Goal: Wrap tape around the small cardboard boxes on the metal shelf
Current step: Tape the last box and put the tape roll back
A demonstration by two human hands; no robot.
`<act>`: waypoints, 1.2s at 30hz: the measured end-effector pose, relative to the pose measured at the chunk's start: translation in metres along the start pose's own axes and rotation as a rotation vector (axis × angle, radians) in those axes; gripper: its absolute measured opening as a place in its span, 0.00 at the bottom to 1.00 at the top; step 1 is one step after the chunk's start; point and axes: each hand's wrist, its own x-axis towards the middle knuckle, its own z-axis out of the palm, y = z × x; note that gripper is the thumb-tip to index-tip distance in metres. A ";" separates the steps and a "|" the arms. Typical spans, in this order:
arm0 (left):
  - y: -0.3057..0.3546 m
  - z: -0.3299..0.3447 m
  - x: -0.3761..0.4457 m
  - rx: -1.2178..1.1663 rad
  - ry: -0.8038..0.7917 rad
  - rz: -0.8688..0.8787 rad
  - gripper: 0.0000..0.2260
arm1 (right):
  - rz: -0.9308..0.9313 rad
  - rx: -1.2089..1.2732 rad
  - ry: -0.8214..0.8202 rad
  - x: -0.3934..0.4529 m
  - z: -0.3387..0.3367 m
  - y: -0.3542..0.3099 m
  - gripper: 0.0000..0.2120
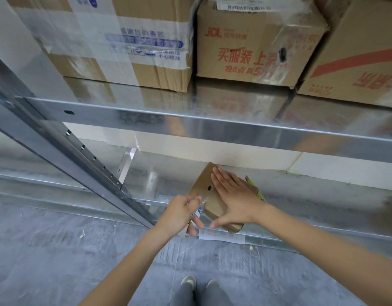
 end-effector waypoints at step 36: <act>-0.080 0.045 -0.014 0.025 0.427 0.224 0.27 | -0.077 -0.167 0.120 -0.012 0.029 -0.027 0.27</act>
